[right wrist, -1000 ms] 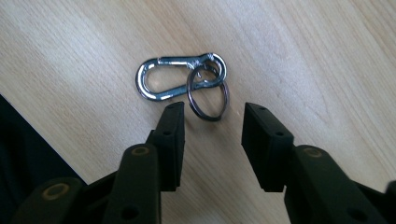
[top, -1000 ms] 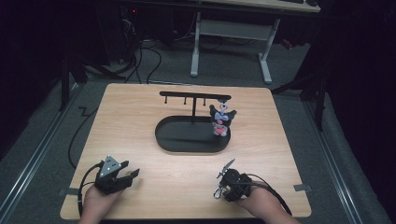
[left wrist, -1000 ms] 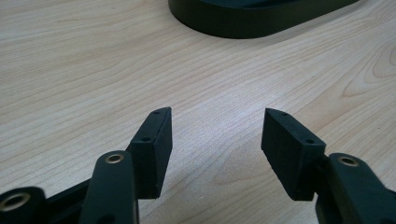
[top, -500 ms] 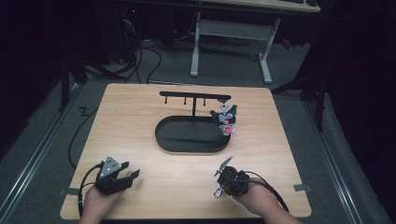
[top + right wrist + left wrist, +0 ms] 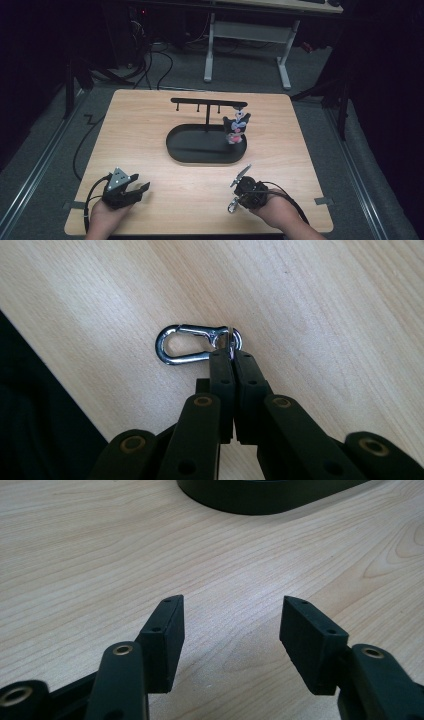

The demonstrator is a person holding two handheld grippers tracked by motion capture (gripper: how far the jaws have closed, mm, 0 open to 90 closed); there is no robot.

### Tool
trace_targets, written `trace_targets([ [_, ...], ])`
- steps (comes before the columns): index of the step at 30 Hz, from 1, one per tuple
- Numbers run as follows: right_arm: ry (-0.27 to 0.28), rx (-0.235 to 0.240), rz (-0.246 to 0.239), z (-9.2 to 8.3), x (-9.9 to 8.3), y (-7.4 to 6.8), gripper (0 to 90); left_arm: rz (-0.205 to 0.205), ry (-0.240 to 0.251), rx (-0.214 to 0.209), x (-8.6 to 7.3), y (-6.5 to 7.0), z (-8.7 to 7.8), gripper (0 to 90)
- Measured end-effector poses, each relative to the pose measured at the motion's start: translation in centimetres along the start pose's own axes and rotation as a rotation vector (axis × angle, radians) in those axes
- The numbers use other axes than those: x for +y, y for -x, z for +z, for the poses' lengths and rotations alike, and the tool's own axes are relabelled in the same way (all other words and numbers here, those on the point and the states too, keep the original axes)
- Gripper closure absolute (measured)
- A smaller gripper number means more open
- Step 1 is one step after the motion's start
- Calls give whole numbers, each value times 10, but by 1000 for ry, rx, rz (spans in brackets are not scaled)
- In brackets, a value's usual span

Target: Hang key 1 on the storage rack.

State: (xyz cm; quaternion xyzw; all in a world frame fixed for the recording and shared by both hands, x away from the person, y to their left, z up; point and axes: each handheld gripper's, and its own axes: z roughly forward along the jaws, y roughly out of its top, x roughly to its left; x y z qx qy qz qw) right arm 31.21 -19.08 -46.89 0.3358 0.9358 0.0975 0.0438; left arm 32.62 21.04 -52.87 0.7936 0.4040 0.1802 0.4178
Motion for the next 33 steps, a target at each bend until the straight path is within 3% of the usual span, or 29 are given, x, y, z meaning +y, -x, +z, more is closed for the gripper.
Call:
trace_targets([
  [7,19,30,27,-19,5,6,894,2,7,3,0,-1,-1,439],
  [16,38,33,70,-44,12,18,895,-10,25,0,0,-3,-5,438],
  [25,20,11,90,-57,15,27,895,-2,30,-3,0,-3,-5,437],
  [33,24,20,117,-65,21,35,895,-2,31,-1,0,-3,-5,437],
])
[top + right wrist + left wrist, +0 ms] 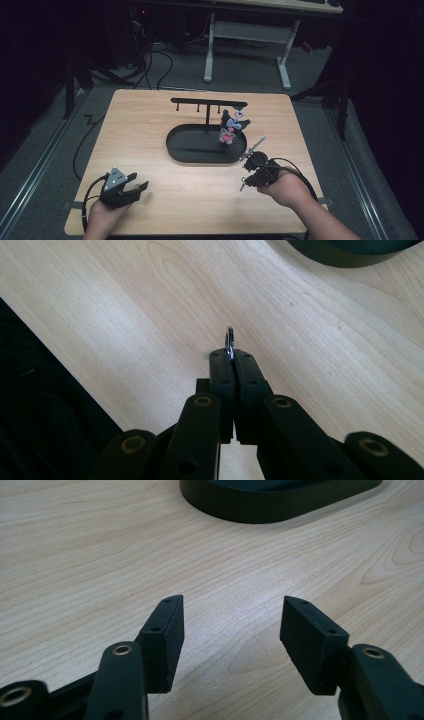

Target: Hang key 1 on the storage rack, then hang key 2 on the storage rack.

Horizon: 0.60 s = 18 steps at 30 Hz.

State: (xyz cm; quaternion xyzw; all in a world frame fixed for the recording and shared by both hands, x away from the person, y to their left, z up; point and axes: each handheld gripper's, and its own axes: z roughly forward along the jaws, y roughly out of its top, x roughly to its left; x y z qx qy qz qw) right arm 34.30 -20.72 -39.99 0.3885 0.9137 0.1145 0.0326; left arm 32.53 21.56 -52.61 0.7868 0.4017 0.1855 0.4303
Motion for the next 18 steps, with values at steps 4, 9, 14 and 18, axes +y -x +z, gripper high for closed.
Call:
trace_targets([
  [4,2,-8,9,-4,3,4,895,2,3,-1,0,0,0,437],
  [9,10,0,22,-12,9,11,894,6,-6,-6,0,0,1,437],
  [14,13,-2,28,-21,19,19,894,11,-4,-10,0,1,1,436],
  [18,21,-4,43,-28,27,23,894,16,-2,-8,0,1,1,433],
])
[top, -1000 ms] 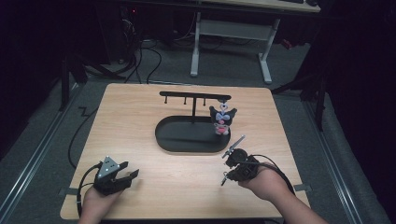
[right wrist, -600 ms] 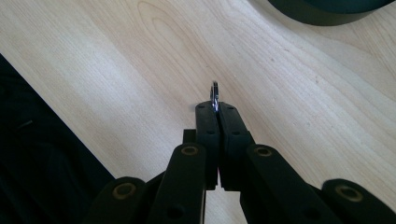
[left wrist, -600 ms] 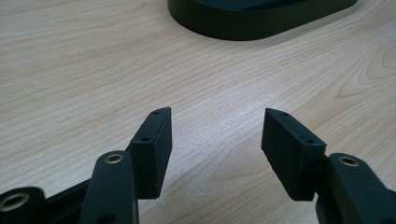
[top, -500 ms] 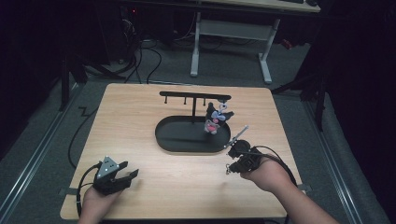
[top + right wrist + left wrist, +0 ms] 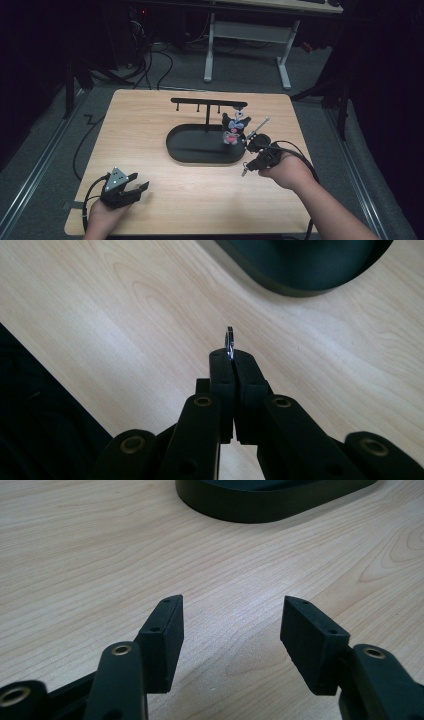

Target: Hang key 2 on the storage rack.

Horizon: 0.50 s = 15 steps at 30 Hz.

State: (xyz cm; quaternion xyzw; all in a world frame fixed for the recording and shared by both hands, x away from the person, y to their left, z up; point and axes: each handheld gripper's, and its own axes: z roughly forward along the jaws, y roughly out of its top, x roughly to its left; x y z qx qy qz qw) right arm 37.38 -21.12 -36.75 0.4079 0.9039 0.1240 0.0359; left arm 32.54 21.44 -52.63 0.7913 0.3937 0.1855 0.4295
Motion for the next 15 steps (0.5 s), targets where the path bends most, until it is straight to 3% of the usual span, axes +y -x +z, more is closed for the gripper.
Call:
trace_targets([
  [3,-6,2,28,-2,7,2,894,6,-3,3,0,0,-1,433],
  [5,-6,3,13,-2,11,4,894,-1,3,2,0,0,-1,433],
  [15,12,-18,35,-5,38,9,893,11,-5,2,-1,2,-2,433],
])
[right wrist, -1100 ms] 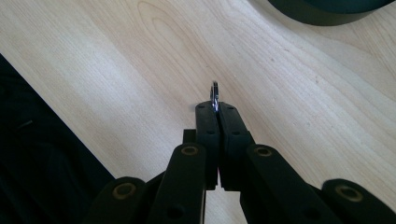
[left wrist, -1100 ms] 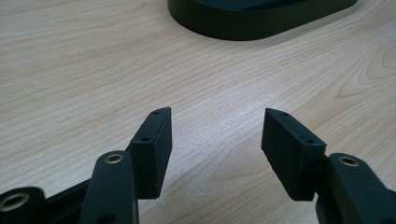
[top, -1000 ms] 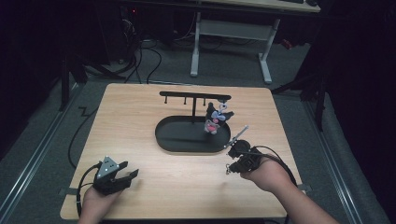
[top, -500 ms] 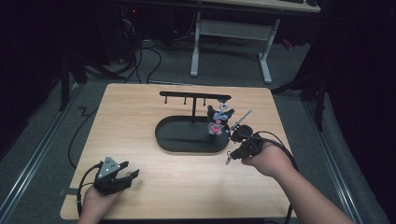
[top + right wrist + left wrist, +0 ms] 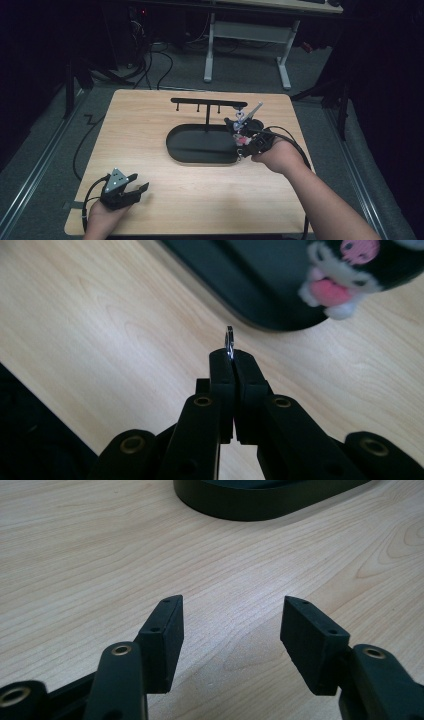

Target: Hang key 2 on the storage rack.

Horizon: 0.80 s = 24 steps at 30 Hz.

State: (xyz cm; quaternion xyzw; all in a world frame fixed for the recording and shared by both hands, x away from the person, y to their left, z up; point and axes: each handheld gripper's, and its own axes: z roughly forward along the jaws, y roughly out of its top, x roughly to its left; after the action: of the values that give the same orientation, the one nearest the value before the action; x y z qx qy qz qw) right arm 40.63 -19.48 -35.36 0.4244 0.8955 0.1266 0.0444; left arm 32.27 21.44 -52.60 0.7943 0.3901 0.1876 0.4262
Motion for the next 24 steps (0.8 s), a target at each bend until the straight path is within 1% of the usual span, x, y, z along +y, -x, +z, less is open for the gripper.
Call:
trace_targets([
  [3,13,-2,2,1,7,1,893,-6,1,0,0,-1,0,433],
  [7,27,4,23,1,16,4,893,-5,1,-5,0,-1,0,433],
  [8,30,3,14,1,18,5,893,-6,1,-7,0,0,0,433],
  [9,24,5,31,1,21,5,893,-6,1,-7,0,0,0,433],
  [10,28,2,20,1,24,6,893,-4,0,-6,0,0,1,433],
  [11,28,4,27,0,27,6,893,-1,-4,-8,0,0,1,433],
  [17,35,5,20,-4,46,9,893,4,-5,-13,-1,2,1,433],
  [19,38,9,29,-5,53,9,893,4,-6,-13,-1,1,2,433],
  [20,43,5,14,-5,57,10,893,4,-7,-13,-1,2,2,433],
  [21,42,3,28,-7,60,10,893,3,-8,-13,-1,2,2,433],
  [23,54,2,7,-8,67,11,893,5,-8,-13,-1,2,2,433],
  [24,55,3,13,-9,70,11,893,5,-8,-13,-1,2,2,433],
])
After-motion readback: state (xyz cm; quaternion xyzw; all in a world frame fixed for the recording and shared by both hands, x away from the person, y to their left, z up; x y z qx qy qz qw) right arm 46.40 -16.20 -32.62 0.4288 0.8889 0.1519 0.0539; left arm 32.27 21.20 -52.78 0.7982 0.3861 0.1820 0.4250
